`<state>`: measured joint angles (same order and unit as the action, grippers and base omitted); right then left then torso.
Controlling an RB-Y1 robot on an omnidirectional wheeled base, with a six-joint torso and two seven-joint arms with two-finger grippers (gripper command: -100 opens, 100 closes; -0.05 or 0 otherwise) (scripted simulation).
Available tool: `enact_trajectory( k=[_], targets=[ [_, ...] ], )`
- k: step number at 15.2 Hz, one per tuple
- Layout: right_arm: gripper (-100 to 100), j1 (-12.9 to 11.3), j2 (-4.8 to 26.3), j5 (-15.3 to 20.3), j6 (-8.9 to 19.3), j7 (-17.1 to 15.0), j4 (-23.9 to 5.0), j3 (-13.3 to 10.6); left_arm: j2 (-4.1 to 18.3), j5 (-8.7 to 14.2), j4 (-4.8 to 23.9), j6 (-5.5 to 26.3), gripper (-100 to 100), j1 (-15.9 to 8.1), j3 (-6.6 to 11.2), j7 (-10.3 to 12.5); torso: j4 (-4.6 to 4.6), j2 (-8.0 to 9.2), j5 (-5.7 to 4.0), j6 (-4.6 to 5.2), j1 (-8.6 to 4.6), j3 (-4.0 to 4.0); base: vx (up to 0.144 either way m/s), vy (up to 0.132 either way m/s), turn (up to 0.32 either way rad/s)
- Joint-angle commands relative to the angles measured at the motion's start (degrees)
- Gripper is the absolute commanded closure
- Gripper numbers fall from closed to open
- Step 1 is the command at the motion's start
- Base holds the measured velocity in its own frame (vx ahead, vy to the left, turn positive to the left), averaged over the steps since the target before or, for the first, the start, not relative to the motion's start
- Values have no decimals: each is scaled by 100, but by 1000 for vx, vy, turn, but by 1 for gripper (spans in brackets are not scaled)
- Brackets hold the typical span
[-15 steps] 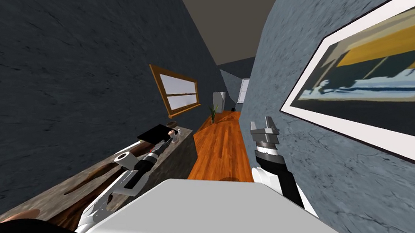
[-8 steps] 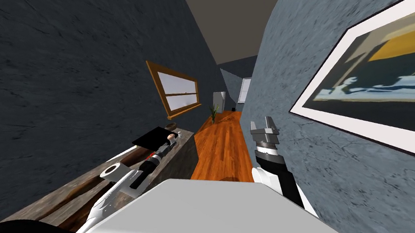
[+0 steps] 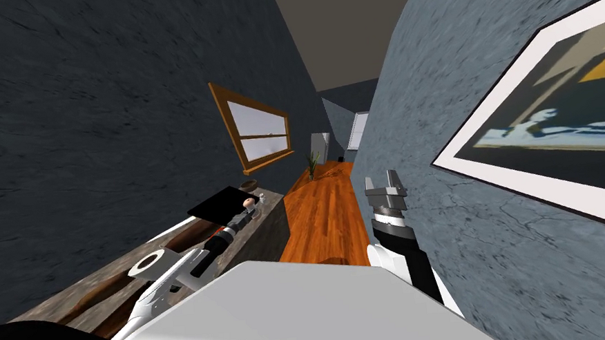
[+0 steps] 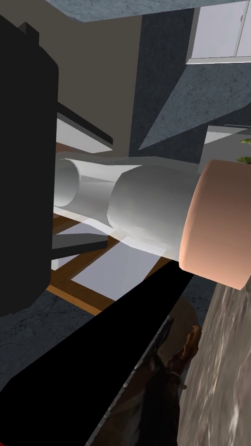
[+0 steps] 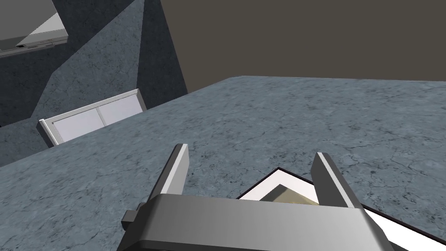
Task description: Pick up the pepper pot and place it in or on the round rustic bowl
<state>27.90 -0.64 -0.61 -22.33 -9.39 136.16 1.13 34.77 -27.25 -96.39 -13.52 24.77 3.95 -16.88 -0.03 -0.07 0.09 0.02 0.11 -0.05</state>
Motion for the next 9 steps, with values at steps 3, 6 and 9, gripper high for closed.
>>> enact_trajectory(
  k=[3,6,9],
  targets=[
    [0,0,0,0,0,0,0,0,0,1,0,1,100,0,2,0,0,1,1,2,0,0,0,0,0],
    [0,0,-1,0,0,0,0,-1,65,140,216,-45,100,-197,235,278,0,-11,-1,7,-23,-5,30,-73,-61],
    [0,0,-1,0,0,0,0,-1,159,236,396,-109,100,-314,417,489,-4,-30,2,10,-29,-16,64,-73,-75]
  ],
)
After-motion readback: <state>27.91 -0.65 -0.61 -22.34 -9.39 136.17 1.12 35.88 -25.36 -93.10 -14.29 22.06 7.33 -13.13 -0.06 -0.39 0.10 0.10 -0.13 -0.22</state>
